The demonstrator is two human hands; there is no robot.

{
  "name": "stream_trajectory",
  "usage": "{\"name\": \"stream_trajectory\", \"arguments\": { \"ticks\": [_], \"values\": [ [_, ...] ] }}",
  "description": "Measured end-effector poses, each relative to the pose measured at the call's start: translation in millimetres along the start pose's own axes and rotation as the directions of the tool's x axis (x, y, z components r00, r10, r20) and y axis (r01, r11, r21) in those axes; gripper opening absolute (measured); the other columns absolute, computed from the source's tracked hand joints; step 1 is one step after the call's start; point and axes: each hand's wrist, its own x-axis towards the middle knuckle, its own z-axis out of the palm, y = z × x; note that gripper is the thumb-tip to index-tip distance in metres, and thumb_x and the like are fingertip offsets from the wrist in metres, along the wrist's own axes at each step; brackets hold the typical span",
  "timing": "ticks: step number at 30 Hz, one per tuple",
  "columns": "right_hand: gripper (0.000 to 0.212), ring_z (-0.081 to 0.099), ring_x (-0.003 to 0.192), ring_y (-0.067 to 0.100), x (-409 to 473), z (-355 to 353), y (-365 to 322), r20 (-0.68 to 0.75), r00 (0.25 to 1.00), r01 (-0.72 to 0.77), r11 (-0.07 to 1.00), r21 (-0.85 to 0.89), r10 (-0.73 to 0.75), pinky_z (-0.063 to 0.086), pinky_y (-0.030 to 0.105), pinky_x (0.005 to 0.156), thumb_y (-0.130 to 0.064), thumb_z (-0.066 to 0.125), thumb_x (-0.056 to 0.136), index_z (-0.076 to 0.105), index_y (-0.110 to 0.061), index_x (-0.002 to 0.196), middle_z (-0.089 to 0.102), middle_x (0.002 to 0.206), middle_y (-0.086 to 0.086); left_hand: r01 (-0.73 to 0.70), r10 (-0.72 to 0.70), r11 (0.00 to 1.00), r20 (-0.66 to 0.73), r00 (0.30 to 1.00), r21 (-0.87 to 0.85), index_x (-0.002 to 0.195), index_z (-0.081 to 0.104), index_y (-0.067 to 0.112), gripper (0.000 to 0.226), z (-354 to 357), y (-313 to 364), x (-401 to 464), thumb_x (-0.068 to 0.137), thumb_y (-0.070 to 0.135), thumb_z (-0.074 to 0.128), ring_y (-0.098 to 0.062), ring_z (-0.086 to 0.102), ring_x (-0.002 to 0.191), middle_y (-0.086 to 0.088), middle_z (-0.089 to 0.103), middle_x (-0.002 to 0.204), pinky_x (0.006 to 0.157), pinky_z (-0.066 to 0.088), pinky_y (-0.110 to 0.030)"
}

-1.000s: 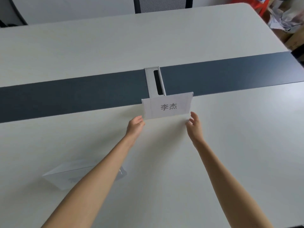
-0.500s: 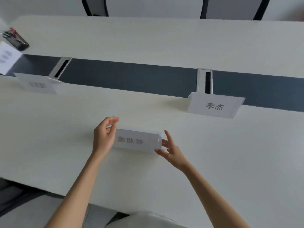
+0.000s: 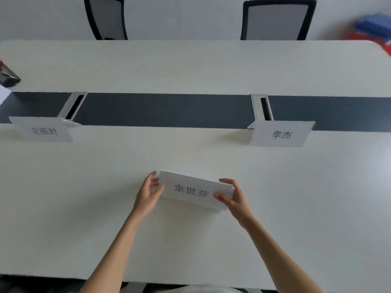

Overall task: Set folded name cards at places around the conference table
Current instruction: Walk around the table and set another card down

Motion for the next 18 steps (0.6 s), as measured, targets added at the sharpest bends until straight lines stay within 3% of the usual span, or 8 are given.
{"name": "stream_trajectory", "arguments": {
  "ticks": [3,5,7,9,10,12,14,18],
  "values": [
    [0.038,0.056,0.075,0.005,-32.7,18.6,6.8,-0.159,0.987,-0.022,0.999,0.049,0.029,0.047,0.017,0.064,-0.026,0.071,0.064,0.055,-0.032,0.098,0.06,0.092,-0.003,-0.122,0.119,0.992,0.191,0.974,0.007,0.133,0.037,0.011,0.049,0.6,-0.9,16.8,0.087,0.003,0.051,-0.024,0.056,0.112,-0.015,0.056,0.127,0.091,0.044,-0.021],
    [0.037,0.057,0.07,-0.001,-60.0,34.0,10.8,-0.286,0.956,-0.033,0.995,0.092,0.058,0.047,0.015,0.062,-0.021,0.072,0.066,0.056,-0.03,0.098,0.061,0.089,-0.003,-0.224,0.2,0.973,0.272,0.941,0.06,0.132,0.04,0.015,0.049,-1.4,1.0,22.6,0.086,0.004,0.053,-0.018,0.06,0.106,-0.006,0.062,0.115,0.092,0.044,-0.018],
    [0.036,0.058,0.071,-0.001,-89.6,47.1,18.1,-0.4,0.911,-0.053,0.991,0.124,0.098,0.048,0.016,0.063,-0.013,0.074,0.072,0.056,-0.029,0.099,0.062,0.088,-0.002,-0.333,0.274,0.937,0.365,0.89,0.109,0.13,0.043,0.02,0.049,-1.0,5.4,23.1,0.085,0.007,0.056,-0.007,0.062,0.09,0.002,0.063,0.099,0.081,0.043,-0.004],
    [0.036,0.06,0.08,0.009,-118.8,59.6,24.5,-0.495,0.859,-0.068,0.987,0.149,0.134,0.051,0.024,0.07,-0.01,0.073,0.074,0.056,-0.03,0.099,0.063,0.09,-0.001,-0.422,0.313,0.896,0.474,0.823,0.14,0.127,0.048,0.021,0.045,3.4,8.6,20.1,0.084,0.01,0.058,-0.014,0.062,0.083,-0.001,0.063,0.089,0.072,0.04,0.0],
    [0.036,0.059,0.082,0.014,-133.5,65.2,27.7,-0.543,0.826,-0.073,0.984,0.162,0.151,0.051,0.027,0.073,-0.01,0.073,0.074,0.057,-0.03,0.099,0.063,0.091,-0.002,-0.443,0.317,0.887,0.521,0.793,0.134,0.124,0.051,0.02,0.042,7.7,9.7,17.3,0.084,0.011,0.058,-0.022,0.063,0.085,-0.004,0.063,0.088,0.07,0.04,-0.002],
    [0.036,0.058,0.08,0.013,-163.3,74.1,33.2,-0.638,0.748,-0.064,0.977,0.205,0.183,0.05,0.02,0.07,-0.009,0.073,0.074,0.056,-0.029,0.099,0.062,0.09,-0.003,-0.457,0.308,0.883,0.603,0.736,0.105,0.121,0.054,0.02,0.036,21.2,12.3,4.1,0.085,0.012,0.057,-0.029,0.062,0.09,-0.006,0.064,0.091,0.07,0.042,-0.003],
    [0.036,0.056,0.081,0.01,-195.1,81.1,40.5,-0.728,0.65,-0.051,0.968,0.246,0.219,0.049,0.016,0.065,-0.01,0.074,0.073,0.056,-0.028,0.099,0.06,0.091,-0.002,-0.473,0.304,0.877,0.668,0.679,0.083,0.121,0.054,0.018,0.035,38.5,13.8,-19.5,0.086,0.016,0.057,-0.023,0.061,0.088,-0.004,0.064,0.095,0.069,0.043,-0.002],
    [0.037,0.057,0.085,0.013,-265.0,91.3,58.7,-0.849,0.453,0.031,0.947,0.319,0.271,0.051,0.024,0.069,-0.01,0.073,0.074,0.055,-0.027,0.101,0.06,0.094,-0.003,-0.504,0.287,0.863,0.792,0.539,0.03,0.124,0.052,0.014,0.037,79.2,15.5,-77.0,0.087,0.021,0.055,-0.013,0.059,0.084,0.0,0.062,0.102,0.062,0.046,-0.002]
  ]
}}
